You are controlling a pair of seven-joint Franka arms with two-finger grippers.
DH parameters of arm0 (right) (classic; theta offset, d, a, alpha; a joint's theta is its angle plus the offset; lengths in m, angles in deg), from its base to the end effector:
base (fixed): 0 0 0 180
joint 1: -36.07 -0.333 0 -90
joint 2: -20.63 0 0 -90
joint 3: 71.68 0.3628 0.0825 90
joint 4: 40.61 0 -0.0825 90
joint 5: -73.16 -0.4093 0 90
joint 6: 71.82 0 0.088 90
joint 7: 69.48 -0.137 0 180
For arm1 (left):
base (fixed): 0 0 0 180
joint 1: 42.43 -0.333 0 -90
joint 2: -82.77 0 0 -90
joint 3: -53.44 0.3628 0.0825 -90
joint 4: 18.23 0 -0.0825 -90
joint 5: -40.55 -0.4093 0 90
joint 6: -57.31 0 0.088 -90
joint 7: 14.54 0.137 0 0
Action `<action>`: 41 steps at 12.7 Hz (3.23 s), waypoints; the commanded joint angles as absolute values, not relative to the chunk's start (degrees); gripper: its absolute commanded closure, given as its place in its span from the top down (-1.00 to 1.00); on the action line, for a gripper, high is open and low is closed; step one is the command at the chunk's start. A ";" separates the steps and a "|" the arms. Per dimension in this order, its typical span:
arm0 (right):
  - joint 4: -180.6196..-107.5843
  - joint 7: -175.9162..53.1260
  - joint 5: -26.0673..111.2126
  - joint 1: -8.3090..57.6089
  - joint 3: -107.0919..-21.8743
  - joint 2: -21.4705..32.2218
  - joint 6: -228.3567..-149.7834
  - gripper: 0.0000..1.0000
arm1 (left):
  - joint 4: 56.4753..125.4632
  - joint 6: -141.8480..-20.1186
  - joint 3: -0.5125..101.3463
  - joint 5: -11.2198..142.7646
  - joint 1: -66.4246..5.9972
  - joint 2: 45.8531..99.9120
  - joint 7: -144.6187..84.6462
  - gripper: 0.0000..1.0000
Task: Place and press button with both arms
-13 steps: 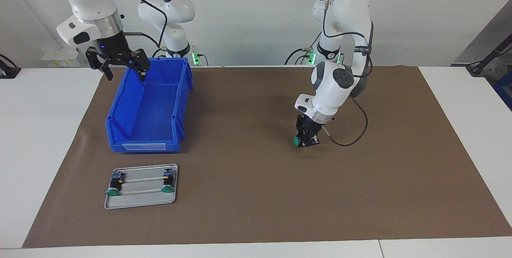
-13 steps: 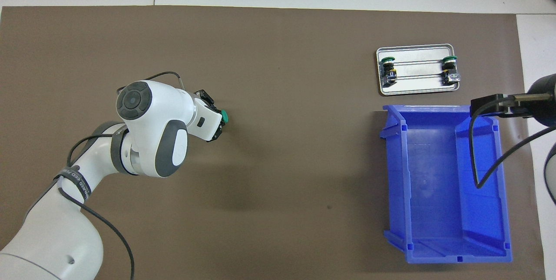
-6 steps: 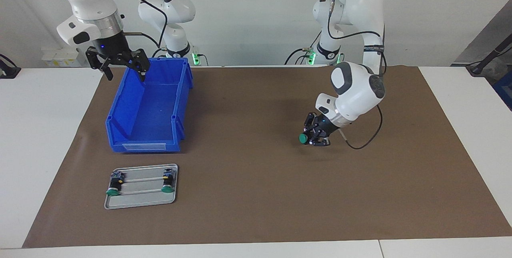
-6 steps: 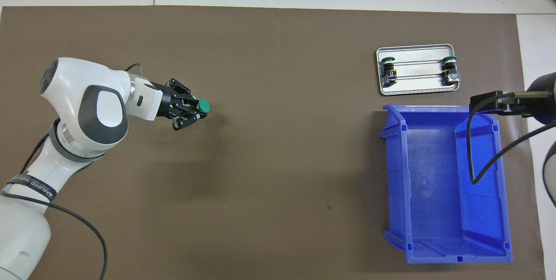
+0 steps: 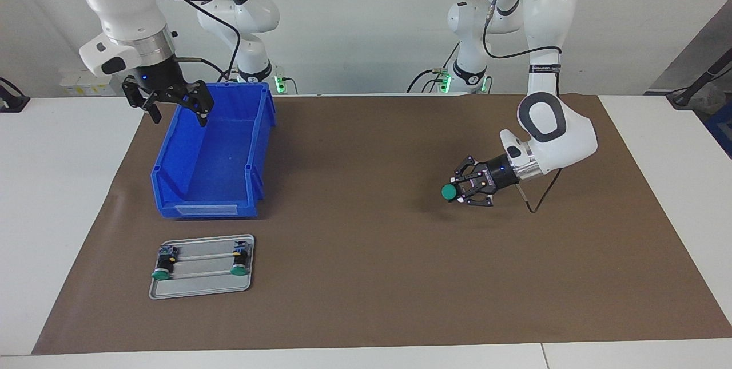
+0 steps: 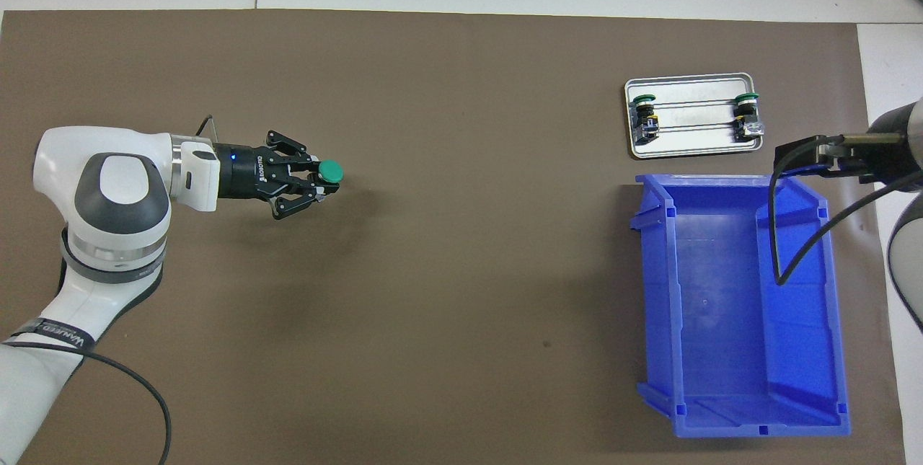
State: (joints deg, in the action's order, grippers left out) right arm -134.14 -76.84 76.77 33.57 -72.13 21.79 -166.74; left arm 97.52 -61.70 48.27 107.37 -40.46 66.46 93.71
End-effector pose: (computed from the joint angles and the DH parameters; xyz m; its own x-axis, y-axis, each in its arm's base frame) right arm 0.5814 0.0126 0.6302 0.9949 -0.0870 0.0520 -0.0899 -0.9943 0.0566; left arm 0.6132 -0.1461 0.3290 0.2786 -0.5308 0.8004 -0.9599 -0.1802 0.2146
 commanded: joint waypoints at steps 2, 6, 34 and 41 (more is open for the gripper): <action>-132.46 -73.01 73.88 35.19 -72.12 20.45 -164.82 1.00 | 103.75 -61.34 48.00 115.68 -40.50 69.23 102.95 -1.00; -132.46 -71.06 71.75 36.17 -72.04 20.80 -163.32 1.00 | 105.08 -59.76 48.00 124.72 -40.23 68.35 108.84 -1.00; -135.62 -70.18 75.10 37.57 -72.12 22.39 -162.08 1.00 | 106.22 -40.42 48.26 141.89 -39.09 53.76 136.35 -0.53; -136.85 -70.19 75.10 38.80 -72.12 23.09 -163.14 1.00 | 107.36 -40.77 48.43 141.27 -39.09 53.85 137.60 -0.43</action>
State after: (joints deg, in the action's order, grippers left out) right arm -135.02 -70.47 74.40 37.86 -72.33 21.56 -162.06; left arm 106.69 -40.43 47.77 140.93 -39.74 53.96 136.12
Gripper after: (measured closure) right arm 0.000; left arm 0.670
